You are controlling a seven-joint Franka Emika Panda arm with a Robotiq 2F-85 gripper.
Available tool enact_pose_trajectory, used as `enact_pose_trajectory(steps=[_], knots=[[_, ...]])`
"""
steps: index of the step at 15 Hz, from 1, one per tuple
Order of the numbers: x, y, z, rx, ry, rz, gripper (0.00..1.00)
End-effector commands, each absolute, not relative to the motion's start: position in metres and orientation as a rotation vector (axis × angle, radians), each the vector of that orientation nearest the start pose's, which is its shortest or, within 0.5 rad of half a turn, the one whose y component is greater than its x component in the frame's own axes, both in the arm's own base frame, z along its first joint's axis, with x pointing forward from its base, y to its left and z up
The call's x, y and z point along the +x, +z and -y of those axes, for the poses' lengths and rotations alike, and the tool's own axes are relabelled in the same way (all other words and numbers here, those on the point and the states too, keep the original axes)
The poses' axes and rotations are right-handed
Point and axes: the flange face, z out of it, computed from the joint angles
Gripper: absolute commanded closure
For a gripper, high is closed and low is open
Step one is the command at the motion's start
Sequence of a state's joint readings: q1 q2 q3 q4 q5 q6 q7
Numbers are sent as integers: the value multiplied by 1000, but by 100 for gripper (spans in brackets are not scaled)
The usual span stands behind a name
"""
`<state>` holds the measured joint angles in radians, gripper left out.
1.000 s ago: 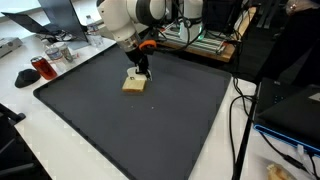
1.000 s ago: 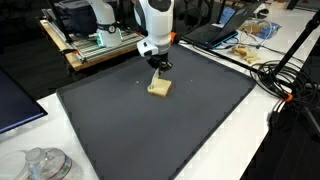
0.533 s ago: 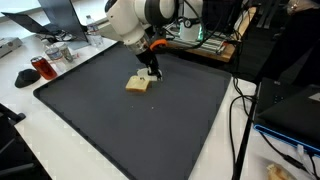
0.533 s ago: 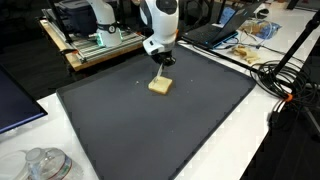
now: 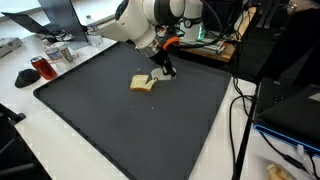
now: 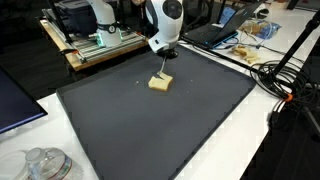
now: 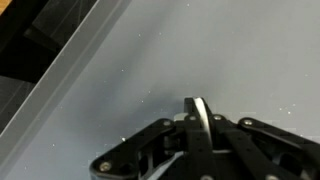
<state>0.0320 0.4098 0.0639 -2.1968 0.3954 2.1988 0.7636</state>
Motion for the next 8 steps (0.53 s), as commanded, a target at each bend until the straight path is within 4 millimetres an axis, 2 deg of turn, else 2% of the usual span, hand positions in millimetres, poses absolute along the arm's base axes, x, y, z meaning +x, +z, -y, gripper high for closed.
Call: enact_pose_trajectory(steps=[1, 3, 8], knots=[[493, 183, -69, -2595, 775, -1339, 99], [497, 196, -69, -2604, 735, -1329, 99], [512, 243, -68, -2613, 604, -1312, 99]])
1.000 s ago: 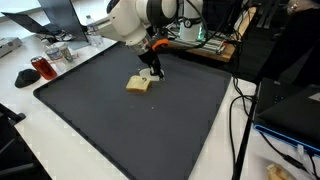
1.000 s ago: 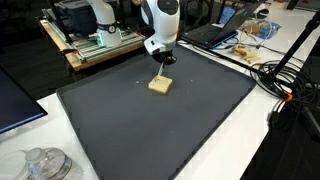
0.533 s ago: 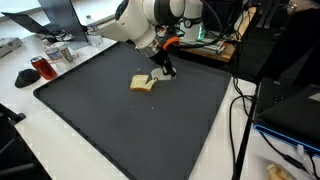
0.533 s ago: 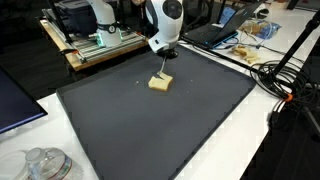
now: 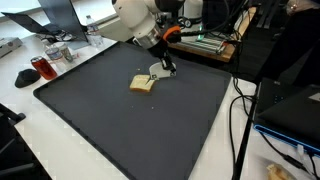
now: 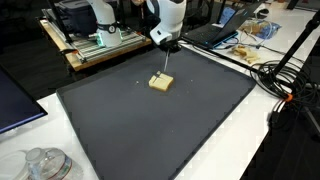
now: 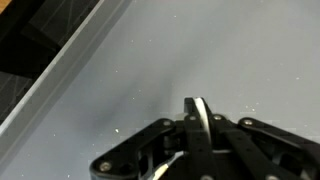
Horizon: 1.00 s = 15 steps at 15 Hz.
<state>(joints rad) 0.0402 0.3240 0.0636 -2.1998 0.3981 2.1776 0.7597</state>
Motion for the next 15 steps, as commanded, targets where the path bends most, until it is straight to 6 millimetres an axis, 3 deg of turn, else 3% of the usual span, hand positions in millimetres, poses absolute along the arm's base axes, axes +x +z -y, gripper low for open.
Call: enact_pose_trajectory(steps=[1, 8, 15], knots=[[514, 247, -68, -2630, 588, -1311, 99], [531, 248, -73, -2736, 420, -1375, 99], [546, 262, -71, -2807, 2, -1464, 99]])
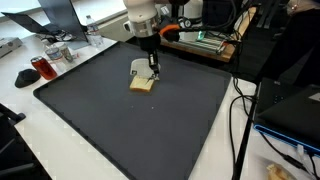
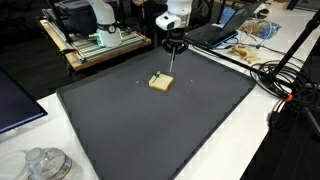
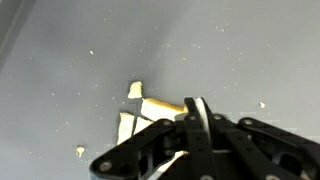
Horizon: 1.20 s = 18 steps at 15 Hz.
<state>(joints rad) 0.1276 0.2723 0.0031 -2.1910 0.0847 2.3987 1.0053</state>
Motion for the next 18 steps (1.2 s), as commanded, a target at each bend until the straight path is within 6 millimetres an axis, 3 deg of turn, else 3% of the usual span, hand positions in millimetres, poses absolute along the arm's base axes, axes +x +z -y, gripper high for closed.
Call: enact_pose_trajectory(steps=[1, 12, 18], knots=[[546, 263, -70, -2814, -32, -1482, 99], [545, 267, -71, -2857, -324, -1705, 99], [542, 268, -96, -2892, -532, -1822, 99]])
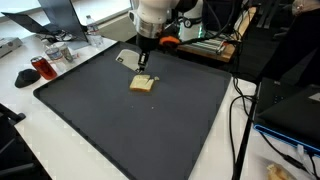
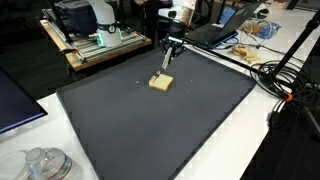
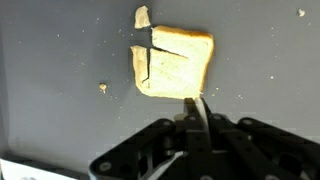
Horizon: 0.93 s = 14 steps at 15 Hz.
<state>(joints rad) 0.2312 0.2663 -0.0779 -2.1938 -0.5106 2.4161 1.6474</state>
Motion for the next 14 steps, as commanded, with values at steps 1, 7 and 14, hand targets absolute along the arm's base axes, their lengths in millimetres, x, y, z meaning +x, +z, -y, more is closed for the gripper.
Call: enact_pose_trajectory(steps=[1, 7, 14], knots=[[542, 267, -105, -2908, -557, -1829, 99], [529, 257, -166, -3042, -653, -1744, 99], [525, 231, -204, -3161, -714, -1638, 99]])
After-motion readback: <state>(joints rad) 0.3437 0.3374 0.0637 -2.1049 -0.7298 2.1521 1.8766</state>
